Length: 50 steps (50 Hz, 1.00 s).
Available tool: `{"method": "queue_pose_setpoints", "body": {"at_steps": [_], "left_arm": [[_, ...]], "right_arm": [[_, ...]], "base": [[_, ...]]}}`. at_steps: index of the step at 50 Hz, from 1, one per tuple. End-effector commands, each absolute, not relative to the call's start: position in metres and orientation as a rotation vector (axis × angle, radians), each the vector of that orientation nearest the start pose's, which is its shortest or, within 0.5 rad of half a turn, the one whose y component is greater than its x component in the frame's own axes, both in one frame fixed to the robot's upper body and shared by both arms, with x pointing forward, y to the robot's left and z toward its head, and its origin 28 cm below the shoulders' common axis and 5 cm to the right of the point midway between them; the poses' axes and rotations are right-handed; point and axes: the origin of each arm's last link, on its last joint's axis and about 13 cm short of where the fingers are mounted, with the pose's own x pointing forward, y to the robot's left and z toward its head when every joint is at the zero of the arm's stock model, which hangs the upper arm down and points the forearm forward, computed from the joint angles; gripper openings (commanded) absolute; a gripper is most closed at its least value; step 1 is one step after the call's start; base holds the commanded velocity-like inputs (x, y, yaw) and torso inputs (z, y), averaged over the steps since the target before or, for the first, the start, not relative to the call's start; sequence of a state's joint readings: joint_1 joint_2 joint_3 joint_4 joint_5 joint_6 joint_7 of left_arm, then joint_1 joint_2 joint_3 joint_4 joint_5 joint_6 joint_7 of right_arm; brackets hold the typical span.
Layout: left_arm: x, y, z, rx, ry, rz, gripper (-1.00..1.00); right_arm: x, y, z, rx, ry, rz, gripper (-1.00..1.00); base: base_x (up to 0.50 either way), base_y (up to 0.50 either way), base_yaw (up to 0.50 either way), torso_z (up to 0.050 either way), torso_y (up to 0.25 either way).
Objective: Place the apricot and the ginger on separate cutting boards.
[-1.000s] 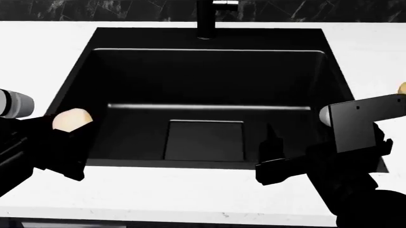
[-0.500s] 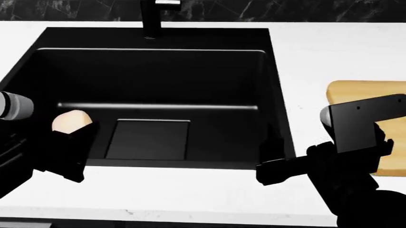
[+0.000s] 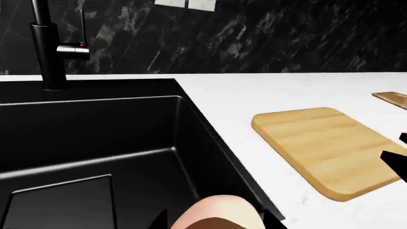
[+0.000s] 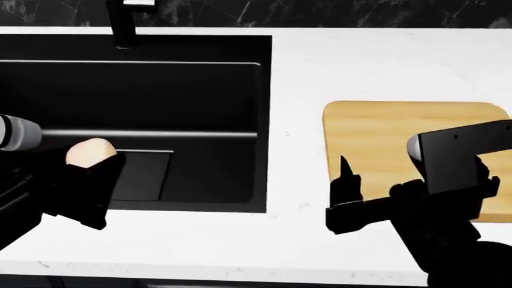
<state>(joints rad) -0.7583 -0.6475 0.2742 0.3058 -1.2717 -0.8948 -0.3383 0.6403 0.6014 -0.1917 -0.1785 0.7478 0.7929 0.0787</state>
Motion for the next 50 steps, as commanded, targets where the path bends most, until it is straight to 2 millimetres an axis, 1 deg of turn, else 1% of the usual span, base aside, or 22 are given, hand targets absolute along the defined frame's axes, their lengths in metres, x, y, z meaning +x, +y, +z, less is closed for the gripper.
{"method": "queue_pose_setpoints", "body": {"at_steps": [1,5,15,21,37,41,50], "left_arm": [[0.2673,0.2486,0.2128,-0.125,0.192,-0.425,-1.00],[0.2693,0.2466,0.2114,-0.129,0.195,-0.427,-1.00],[0.2661,0.2486,0.2130,-0.131,0.189,-0.423,-1.00],[0.2687,0.2461,0.2118,-0.130,0.189,-0.424,-1.00],[0.2690,0.2479,0.2145,-0.123,0.187,-0.422,-1.00],[0.2708,0.2478,0.2126,-0.124,0.190,-0.419,-1.00],[0.2704,0.2497,0.2152,-0.123,0.187,-0.414,-1.00]], "right_arm": [[0.2916,-0.1813,0.1777,-0.053,0.126,0.219,1.00],[0.2919,-0.1821,0.1782,-0.054,0.125,0.216,1.00],[0.2901,-0.1832,0.1808,-0.054,0.119,0.214,1.00],[0.2901,-0.1834,0.1797,-0.053,0.121,0.213,1.00],[0.2902,-0.1840,0.1799,-0.053,0.121,0.212,1.00],[0.2899,-0.1841,0.1792,-0.052,0.123,0.211,1.00],[0.2916,-0.1847,0.1830,-0.053,0.116,0.208,1.00]], "base": [[0.00,-0.45,0.00,0.000,0.000],[0.00,-0.45,0.00,0.000,0.000],[0.00,-0.45,0.00,0.000,0.000],[0.00,-0.45,0.00,0.000,0.002],[0.00,-0.45,0.00,0.000,0.000],[0.00,-0.45,0.00,0.000,0.000],[0.00,-0.45,0.00,0.000,0.000]]}}
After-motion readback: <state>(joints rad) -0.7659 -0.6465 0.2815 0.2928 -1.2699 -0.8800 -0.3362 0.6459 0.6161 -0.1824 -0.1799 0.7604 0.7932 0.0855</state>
